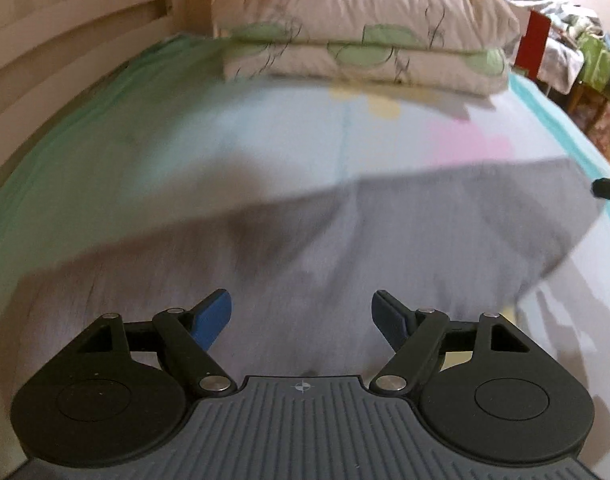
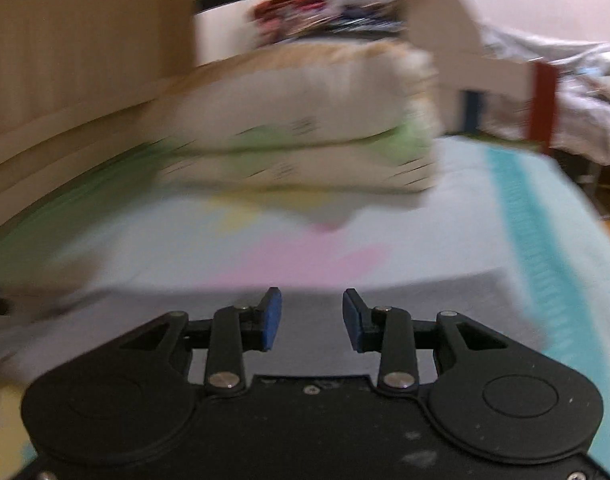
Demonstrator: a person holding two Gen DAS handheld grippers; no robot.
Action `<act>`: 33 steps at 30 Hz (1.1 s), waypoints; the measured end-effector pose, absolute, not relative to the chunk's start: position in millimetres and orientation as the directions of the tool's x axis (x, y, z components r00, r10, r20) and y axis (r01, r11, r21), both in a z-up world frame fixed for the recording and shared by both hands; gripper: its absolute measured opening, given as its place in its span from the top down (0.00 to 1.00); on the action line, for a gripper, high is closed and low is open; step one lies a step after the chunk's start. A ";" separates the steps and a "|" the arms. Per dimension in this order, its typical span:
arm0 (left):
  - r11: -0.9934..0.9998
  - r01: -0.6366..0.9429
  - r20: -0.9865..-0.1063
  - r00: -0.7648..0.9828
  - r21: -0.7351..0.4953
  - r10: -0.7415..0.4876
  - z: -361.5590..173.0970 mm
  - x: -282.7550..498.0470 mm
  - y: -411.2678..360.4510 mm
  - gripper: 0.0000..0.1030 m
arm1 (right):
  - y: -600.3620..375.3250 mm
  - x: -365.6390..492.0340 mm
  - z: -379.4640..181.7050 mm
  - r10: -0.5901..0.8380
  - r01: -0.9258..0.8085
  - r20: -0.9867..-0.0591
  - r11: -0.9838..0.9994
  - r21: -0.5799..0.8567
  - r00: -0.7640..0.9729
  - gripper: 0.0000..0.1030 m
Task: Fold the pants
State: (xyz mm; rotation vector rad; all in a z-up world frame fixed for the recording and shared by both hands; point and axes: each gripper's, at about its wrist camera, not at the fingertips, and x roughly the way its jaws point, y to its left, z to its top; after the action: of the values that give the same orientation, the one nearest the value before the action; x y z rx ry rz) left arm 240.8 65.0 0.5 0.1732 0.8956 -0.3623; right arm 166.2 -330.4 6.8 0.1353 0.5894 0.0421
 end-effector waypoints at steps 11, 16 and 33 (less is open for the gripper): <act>0.959 0.281 -0.758 0.630 0.021 -0.168 -6.0 273.3 101.8 0.26 | -171.1 141.8 -36.1 0.325 -0.238 -0.630 0.946 0.221 0.705 0.65; 0.995 0.092 -0.787 0.616 0.027 -0.035 -39.2 301.5 146.0 0.27 | -134.4 181.3 -16.9 0.359 -0.293 -0.591 0.933 0.209 0.722 0.65; 0.989 0.096 -0.682 0.717 -0.112 -0.147 -26.8 282.1 162.2 0.26 | -35.6 330.4 -61.7 0.283 -0.293 -0.704 0.950 0.110 0.651 0.71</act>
State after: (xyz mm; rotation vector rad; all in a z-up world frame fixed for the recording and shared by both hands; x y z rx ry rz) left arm 282.1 162.2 -26.8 -0.0702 0.7599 -0.1342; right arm 330.4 -35.6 -61.7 -0.0142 0.7969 0.3269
